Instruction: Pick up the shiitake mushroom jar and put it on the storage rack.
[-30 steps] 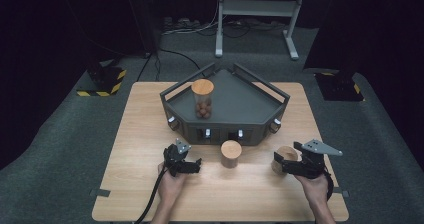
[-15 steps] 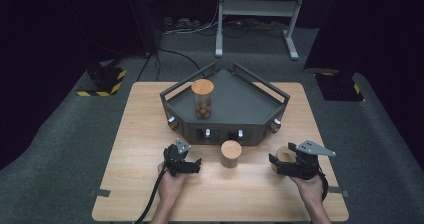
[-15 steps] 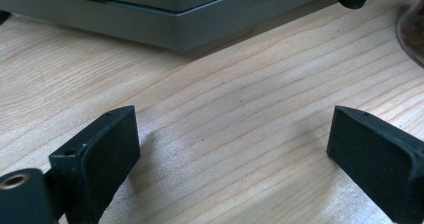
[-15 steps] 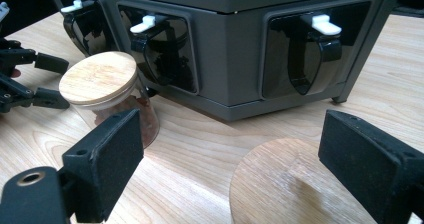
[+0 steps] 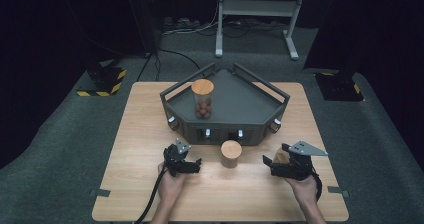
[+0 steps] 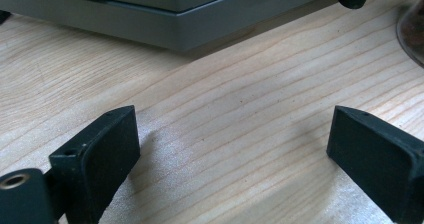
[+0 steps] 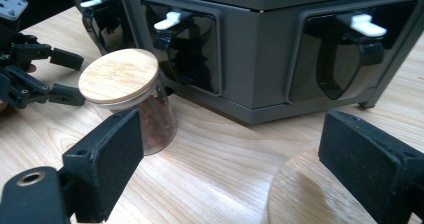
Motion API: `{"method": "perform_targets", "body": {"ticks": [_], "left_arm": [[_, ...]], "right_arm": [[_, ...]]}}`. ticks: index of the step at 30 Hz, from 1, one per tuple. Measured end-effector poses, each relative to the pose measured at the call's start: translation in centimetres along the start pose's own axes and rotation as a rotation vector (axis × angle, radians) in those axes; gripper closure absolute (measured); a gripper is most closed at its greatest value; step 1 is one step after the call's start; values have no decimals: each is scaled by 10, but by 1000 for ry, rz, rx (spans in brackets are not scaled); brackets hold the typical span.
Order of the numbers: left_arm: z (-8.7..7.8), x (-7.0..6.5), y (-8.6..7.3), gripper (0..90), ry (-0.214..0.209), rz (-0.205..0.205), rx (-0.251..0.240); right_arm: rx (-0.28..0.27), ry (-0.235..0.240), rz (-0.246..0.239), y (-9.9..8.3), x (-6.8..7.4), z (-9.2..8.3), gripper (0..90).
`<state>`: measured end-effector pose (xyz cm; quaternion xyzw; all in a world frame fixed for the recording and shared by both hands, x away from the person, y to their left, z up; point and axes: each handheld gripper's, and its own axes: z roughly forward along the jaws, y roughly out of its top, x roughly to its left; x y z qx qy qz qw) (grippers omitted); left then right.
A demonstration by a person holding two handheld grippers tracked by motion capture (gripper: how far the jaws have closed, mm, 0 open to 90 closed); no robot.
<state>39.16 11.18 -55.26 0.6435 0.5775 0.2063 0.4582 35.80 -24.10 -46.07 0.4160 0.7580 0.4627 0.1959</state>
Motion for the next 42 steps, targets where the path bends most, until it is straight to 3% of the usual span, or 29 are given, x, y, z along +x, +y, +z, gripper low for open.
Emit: {"method": "perform_targets", "body": {"ticks": [13, 29, 42], "left_arm": [[-1, 0, 0, 65, -2, 4, 2], [-1, 0, 0, 65, -2, 6, 4], [-1, 0, 0, 64, -2, 5, 3]], "right_arm": [[2, 16, 0, -3, 5, 4, 105], [26, 11, -44, -9, 19, 15, 104], [44, 25, -41, -15, 25, 23, 104]]}}
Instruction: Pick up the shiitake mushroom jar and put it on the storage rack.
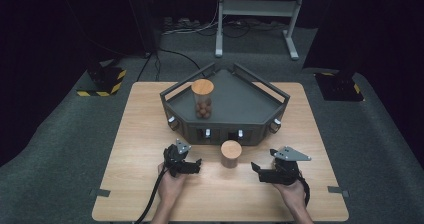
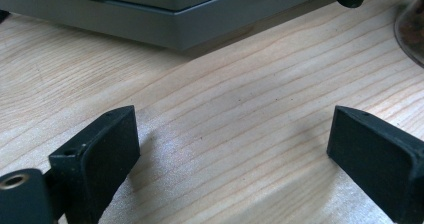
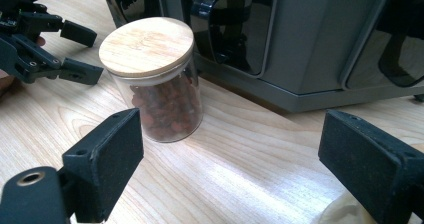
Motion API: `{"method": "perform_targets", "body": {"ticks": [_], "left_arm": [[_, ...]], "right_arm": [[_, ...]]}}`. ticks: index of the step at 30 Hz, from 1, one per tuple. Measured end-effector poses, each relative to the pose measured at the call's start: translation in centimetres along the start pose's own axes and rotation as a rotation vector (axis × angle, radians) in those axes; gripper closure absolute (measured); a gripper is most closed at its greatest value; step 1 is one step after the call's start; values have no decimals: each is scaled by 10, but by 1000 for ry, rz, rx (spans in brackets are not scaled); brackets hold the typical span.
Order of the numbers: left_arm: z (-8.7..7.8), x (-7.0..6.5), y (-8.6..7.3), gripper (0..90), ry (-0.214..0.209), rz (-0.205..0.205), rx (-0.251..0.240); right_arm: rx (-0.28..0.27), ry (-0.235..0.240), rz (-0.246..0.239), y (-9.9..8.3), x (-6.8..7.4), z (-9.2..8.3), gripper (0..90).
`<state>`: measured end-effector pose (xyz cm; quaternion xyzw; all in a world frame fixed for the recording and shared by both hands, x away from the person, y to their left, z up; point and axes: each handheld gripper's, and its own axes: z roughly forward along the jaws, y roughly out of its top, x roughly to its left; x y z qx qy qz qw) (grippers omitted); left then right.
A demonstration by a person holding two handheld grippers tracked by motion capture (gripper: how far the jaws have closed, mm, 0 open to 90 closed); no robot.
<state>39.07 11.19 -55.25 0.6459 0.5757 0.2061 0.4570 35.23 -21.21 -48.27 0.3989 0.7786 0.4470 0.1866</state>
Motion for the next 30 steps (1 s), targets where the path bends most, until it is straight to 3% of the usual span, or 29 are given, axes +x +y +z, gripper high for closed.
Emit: {"method": "perform_targets", "body": {"ticks": [30], "left_arm": [[0, 0, 0, 64, 0, -1, -1]], "right_arm": [[36, 2, -23, -10, 15, 15, 106]]}}
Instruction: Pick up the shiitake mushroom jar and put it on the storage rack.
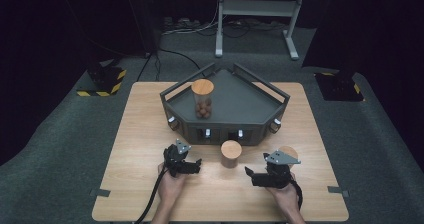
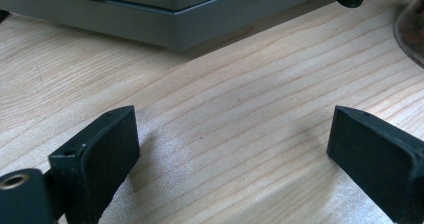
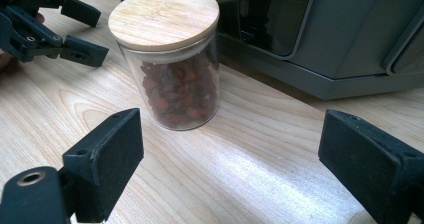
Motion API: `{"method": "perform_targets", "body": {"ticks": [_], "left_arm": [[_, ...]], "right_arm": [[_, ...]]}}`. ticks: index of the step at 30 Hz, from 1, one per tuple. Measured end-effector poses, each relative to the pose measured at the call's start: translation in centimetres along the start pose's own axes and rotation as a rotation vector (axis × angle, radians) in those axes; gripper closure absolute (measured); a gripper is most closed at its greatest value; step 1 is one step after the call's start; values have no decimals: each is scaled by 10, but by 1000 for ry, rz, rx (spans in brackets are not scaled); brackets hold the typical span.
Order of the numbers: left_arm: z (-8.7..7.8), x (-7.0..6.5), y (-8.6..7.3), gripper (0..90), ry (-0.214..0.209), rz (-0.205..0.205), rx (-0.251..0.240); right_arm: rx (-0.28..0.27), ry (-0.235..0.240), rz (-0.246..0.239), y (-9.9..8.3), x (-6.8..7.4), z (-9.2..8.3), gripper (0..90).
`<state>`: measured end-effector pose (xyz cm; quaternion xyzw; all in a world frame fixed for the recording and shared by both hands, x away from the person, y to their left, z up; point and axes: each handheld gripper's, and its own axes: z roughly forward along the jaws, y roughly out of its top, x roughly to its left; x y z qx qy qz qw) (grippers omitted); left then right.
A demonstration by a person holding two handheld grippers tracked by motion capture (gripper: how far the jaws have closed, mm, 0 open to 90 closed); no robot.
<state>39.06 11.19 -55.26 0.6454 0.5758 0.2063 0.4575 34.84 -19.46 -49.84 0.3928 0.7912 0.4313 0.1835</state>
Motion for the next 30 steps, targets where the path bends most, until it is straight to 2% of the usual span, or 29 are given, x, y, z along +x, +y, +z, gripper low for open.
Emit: {"method": "perform_targets", "body": {"ticks": [12, 21, 30], "left_arm": [[0, 0, 0, 63, 0, 0, 0], [0, 0, 0, 63, -1, 1, 1], [0, 0, 0, 63, 0, 3, 1]], "right_arm": [[6, -13, -25, -1, 9, 6, 106], [17, -8, -22, -2, 14, 14, 107], [36, -28, -16, -5, 18, 25, 110]]}}
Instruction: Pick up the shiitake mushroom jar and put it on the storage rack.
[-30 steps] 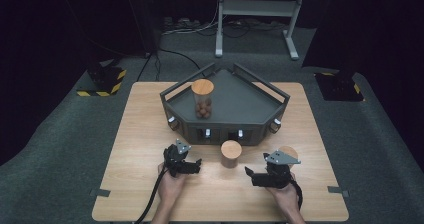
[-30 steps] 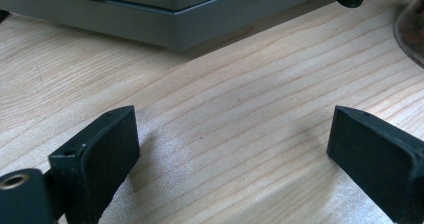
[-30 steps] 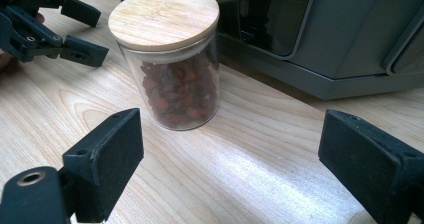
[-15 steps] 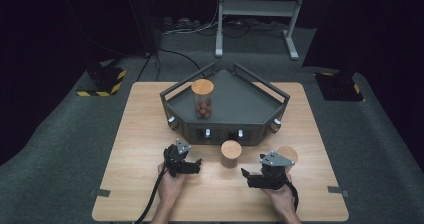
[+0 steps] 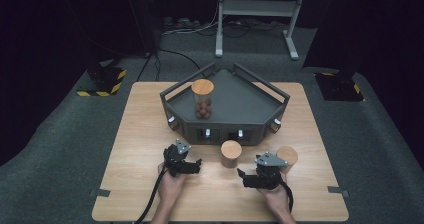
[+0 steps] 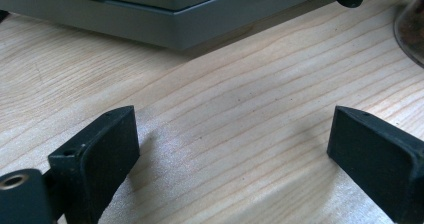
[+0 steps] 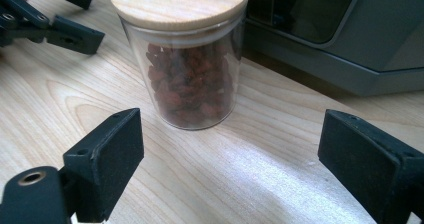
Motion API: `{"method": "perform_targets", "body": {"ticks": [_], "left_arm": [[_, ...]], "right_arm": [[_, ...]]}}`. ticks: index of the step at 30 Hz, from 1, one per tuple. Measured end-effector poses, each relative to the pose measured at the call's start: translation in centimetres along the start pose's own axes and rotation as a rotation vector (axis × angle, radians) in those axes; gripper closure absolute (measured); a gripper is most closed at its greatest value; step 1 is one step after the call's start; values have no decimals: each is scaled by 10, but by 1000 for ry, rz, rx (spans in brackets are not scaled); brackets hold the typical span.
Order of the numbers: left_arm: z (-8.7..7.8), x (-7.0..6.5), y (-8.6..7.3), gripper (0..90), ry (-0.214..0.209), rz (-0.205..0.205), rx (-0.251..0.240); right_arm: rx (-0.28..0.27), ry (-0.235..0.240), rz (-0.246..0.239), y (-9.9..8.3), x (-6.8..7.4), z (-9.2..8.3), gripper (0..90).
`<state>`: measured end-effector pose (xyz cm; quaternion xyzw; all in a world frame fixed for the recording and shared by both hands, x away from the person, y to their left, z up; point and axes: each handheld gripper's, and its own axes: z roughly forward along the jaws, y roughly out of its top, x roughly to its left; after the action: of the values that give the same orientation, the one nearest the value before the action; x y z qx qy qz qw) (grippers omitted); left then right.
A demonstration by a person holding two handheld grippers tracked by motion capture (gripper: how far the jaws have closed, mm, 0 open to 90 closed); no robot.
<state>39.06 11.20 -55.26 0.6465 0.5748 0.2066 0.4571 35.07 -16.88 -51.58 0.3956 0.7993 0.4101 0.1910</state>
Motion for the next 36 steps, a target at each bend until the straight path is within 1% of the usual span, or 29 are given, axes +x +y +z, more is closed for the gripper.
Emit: {"method": "perform_targets", "body": {"ticks": [7, 13, 18, 21, 33, 36], "left_arm": [[0, 0, 0, 63, 0, 1, 1], [0, 0, 0, 63, 0, 1, 1], [0, 0, 0, 62, -1, 1, 1], [0, 0, 0, 62, -1, 4, 2], [-1, 0, 0, 62, -1, 6, 3], [-1, 0, 0, 62, -1, 5, 2]], "right_arm": [[19, 6, 10, -1, 3, 9, 114], [35, -1, 21, -2, 4, 15, 116], [51, -18, 11, -3, 6, 21, 118], [59, -18, 12, -3, 6, 24, 120], [59, -14, 53, -2, 5, 34, 127], [57, -10, 52, -1, 6, 36, 129]]}}
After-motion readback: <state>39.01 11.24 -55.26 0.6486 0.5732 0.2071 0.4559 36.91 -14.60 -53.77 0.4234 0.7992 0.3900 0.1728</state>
